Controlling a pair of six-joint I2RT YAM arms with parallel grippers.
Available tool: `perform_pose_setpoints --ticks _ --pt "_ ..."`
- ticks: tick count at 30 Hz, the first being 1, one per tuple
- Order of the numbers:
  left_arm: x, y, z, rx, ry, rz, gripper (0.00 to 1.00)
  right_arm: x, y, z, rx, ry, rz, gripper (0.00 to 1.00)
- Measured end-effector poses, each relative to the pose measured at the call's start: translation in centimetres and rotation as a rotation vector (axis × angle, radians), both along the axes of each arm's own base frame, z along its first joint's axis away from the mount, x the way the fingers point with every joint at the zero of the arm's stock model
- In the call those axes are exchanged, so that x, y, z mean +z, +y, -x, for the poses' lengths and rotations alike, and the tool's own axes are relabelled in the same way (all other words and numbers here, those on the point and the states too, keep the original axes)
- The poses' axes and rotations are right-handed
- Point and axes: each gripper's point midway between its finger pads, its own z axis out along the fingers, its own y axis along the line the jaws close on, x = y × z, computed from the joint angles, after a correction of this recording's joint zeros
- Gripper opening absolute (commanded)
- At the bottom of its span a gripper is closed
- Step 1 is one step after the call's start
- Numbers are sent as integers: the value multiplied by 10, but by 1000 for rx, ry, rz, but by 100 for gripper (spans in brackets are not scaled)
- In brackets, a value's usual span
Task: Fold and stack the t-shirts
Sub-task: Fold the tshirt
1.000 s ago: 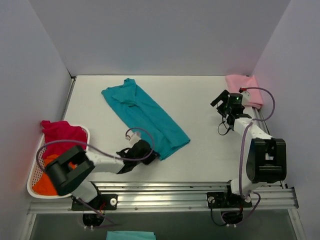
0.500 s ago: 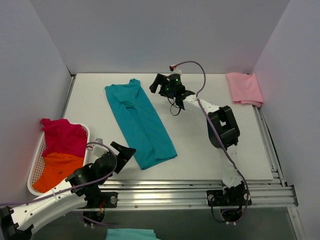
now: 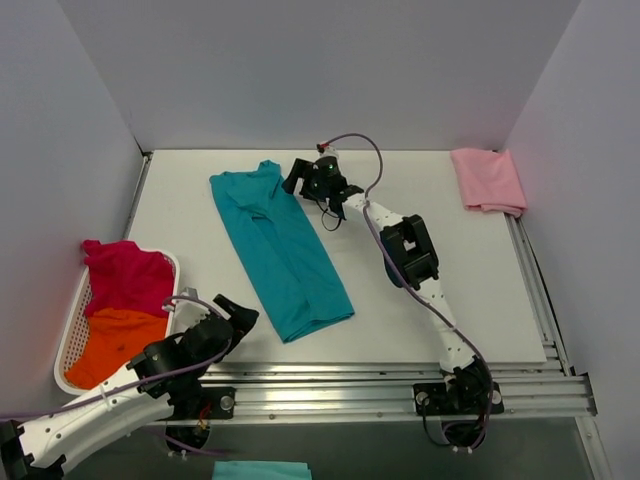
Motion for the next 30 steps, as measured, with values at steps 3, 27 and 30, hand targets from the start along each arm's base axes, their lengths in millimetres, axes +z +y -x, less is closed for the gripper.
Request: perform_pose_setpoints --ticks 3,27,30 --pt "-2 2 -1 6 0 -18 95 1 9 1 10 -1 -21 86" --pt "-4 26 10 35 -2 -42 90 -23 43 14 22 33 -79 0" --pt "-8 27 10 34 9 -62 90 -23 14 7 -44 39 -74 0"
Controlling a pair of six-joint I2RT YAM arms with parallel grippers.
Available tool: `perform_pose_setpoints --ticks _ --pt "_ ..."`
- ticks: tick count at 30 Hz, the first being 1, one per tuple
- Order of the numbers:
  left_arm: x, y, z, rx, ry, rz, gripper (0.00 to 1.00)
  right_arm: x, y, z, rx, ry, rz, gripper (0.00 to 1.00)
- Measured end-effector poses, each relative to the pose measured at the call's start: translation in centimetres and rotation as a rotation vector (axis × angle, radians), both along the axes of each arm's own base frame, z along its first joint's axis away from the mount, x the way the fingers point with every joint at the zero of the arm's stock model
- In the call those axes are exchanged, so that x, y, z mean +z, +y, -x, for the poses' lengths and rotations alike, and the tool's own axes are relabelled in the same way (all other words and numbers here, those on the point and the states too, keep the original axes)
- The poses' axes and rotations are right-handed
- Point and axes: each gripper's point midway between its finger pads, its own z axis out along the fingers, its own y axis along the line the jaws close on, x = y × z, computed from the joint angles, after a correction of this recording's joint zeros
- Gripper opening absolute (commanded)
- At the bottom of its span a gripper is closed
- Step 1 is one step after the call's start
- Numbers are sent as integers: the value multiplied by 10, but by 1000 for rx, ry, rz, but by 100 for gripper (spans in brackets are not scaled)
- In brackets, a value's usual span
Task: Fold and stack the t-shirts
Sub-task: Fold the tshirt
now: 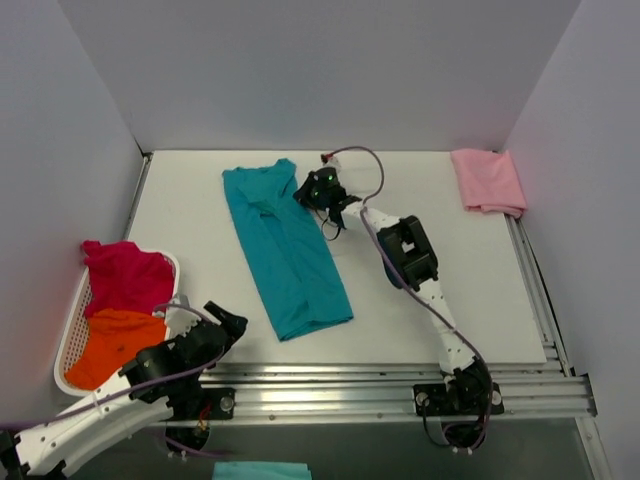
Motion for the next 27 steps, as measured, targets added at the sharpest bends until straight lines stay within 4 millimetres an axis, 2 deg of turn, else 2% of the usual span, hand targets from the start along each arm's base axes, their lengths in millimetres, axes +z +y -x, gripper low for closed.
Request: perform_pose_setpoints --ticks 2,3,6,9,12,17,24,26,27 --pt "-3 0 0 -1 10 -19 90 0 -29 -6 -59 12 11 0" --pt "-5 0 0 -1 16 -31 90 0 -55 -13 -111 22 21 0" --pt "-9 -1 -2 -2 29 -65 90 -1 -107 -24 -208 32 35 0" --pt "-14 -3 -5 -6 43 -101 89 -3 -151 -30 -293 42 52 0" --pt "-14 -7 -8 -10 48 -122 89 -3 -180 -32 -361 44 70 0" --pt "-8 -15 -15 -15 31 -119 89 -2 -180 -31 -370 35 74 0" --pt "-5 -19 -19 -15 11 -110 90 0 -160 -33 -313 34 60 1" --pt "-4 -19 -21 -13 6 -112 90 -1 -152 -34 -293 33 54 17" --pt "-4 -20 -22 -13 4 -112 90 0 -149 -34 -285 31 49 32"
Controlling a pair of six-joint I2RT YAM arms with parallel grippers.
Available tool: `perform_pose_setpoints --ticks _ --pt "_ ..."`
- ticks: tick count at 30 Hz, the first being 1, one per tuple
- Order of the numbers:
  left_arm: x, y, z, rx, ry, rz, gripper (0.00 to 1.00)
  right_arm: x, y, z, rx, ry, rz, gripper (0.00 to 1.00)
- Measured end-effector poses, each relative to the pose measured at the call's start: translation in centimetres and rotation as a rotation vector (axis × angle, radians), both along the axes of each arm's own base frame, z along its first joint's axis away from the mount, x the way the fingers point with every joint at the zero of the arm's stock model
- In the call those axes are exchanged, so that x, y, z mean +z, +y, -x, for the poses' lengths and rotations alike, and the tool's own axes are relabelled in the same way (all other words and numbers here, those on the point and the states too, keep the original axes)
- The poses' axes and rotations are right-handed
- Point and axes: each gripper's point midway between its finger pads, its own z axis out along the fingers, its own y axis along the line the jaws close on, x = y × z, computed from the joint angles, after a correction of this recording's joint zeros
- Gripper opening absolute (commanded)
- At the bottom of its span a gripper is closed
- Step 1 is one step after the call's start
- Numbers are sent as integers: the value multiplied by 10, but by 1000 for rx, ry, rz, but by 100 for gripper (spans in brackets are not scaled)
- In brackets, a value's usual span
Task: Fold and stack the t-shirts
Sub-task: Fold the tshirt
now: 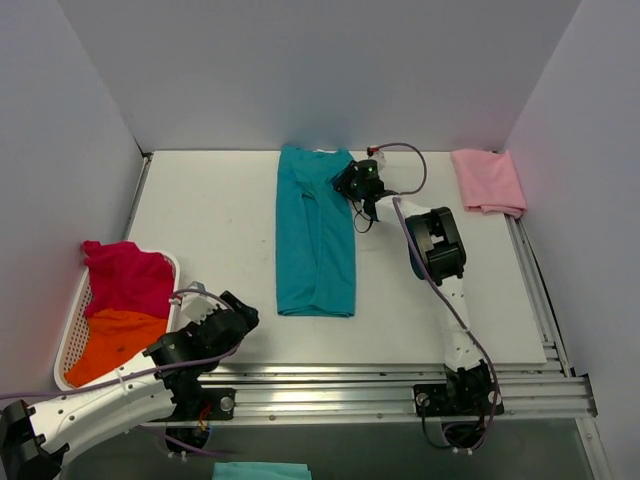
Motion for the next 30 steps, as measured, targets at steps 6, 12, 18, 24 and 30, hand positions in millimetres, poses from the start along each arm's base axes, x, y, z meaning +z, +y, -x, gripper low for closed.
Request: perform_pose_setpoints --ticks 6,12,18,24,30 --pt "5 -8 -13 -11 -50 -22 95 24 15 1 42 -60 0 94" --pt "13 -29 -33 -77 -133 -65 95 21 -29 56 -60 32 148 94" --pt "8 -46 -50 -134 -153 -99 95 41 -97 143 -211 78 228 92" --pt "-6 -65 -61 -190 -132 -83 97 41 -120 226 -259 83 203 92" --pt "-19 -77 -63 -234 -105 -69 100 11 -95 292 -169 159 186 91"
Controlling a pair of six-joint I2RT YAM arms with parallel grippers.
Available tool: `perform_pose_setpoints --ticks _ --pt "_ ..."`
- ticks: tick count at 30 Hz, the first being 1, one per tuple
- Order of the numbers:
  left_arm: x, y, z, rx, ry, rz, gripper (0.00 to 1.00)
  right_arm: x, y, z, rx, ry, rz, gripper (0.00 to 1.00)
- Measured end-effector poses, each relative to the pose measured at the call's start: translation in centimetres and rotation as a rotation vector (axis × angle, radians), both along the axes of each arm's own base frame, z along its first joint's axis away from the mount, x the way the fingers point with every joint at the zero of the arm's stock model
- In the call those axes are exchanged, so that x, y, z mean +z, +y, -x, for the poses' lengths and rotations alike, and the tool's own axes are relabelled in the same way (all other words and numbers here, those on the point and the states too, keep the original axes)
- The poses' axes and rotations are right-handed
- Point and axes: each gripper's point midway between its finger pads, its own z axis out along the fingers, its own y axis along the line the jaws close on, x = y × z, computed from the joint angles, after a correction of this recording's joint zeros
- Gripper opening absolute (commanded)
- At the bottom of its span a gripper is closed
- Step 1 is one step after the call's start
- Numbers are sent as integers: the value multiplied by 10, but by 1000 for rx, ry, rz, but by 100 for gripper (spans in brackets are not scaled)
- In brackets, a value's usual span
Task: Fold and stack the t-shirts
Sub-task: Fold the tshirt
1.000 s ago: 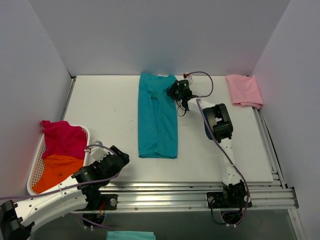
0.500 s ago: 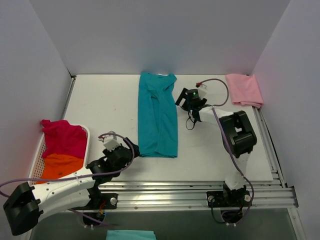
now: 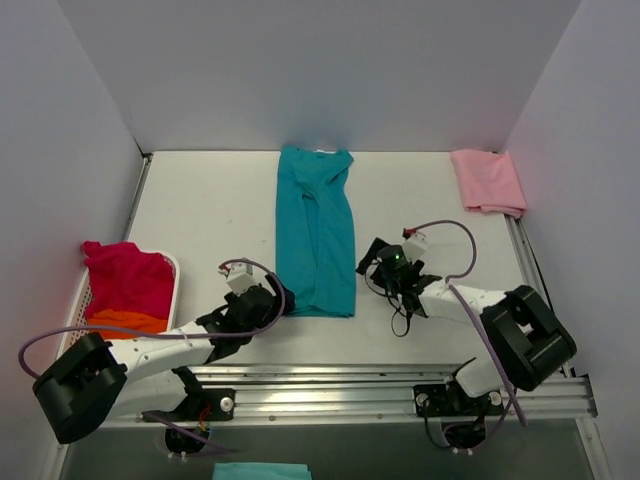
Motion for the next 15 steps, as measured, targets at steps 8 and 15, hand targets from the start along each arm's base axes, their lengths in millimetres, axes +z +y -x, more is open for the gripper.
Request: perform_pose_setpoints --ticks 8,15 --pt "-9 -12 -2 -24 17 25 86 -1 35 61 100 11 -124 81" --pt "-15 -21 -5 -26 27 50 80 5 65 88 160 7 -176 66"
